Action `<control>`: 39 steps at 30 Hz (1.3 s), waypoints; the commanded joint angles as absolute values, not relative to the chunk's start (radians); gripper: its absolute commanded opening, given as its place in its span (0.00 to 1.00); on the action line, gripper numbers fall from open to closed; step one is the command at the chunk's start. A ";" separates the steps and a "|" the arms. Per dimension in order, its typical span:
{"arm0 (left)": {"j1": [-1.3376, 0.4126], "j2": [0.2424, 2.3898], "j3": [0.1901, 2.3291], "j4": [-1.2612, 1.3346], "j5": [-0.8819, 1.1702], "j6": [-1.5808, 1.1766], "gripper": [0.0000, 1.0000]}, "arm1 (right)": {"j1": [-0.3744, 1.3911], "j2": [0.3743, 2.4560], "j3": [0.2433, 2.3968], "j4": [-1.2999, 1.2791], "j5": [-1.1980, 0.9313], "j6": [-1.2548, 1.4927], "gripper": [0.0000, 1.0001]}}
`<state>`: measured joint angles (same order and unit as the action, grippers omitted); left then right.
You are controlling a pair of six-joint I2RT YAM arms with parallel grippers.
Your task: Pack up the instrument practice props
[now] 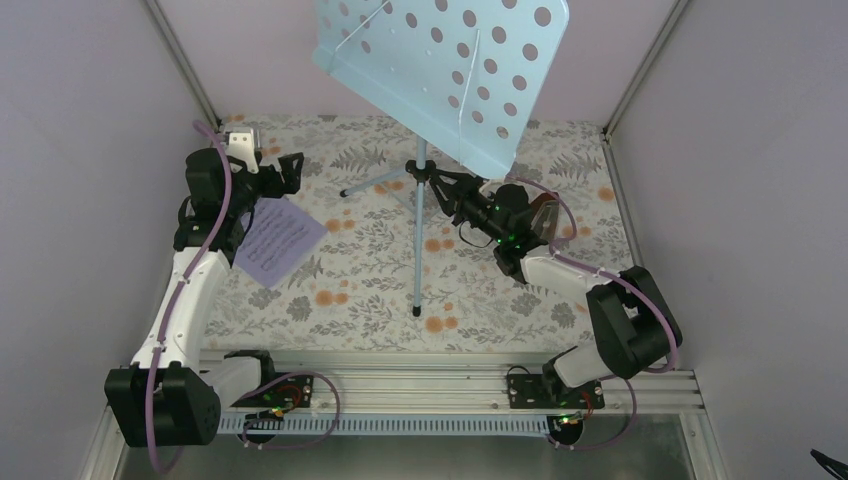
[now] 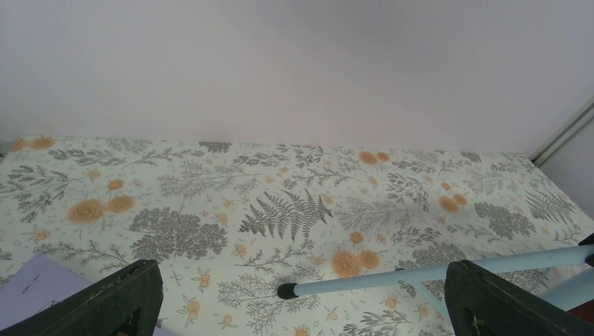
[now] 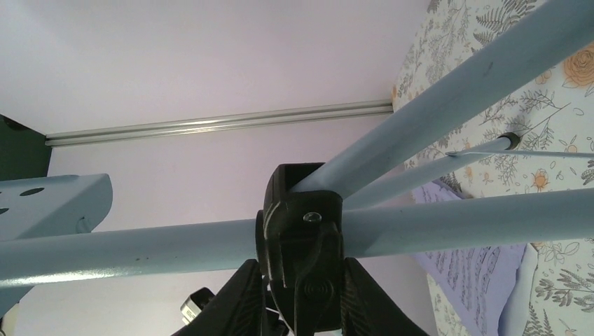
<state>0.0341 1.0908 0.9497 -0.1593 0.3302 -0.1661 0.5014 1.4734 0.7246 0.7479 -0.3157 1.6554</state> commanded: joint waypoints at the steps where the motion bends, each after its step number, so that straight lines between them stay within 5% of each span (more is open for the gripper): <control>1: 0.032 1.084 0.943 -0.161 0.347 -0.170 1.00 | 0.493 1.472 0.720 0.776 -0.280 1.649 0.28; 6: 0.032 1.084 0.943 -0.160 0.349 -0.169 1.00 | 0.494 1.482 0.727 0.779 -0.276 1.644 0.27; 15: 0.032 1.087 0.945 -0.162 0.350 -0.169 1.00 | 0.489 1.489 0.725 0.772 -0.276 1.640 0.04; 24: 0.032 1.091 0.945 -0.163 0.352 -0.169 1.00 | 0.490 1.484 0.720 0.786 -0.274 1.561 0.04; 39: 0.032 1.102 0.945 -0.161 0.361 -0.170 1.00 | 0.589 1.371 0.711 0.602 -0.073 0.222 0.04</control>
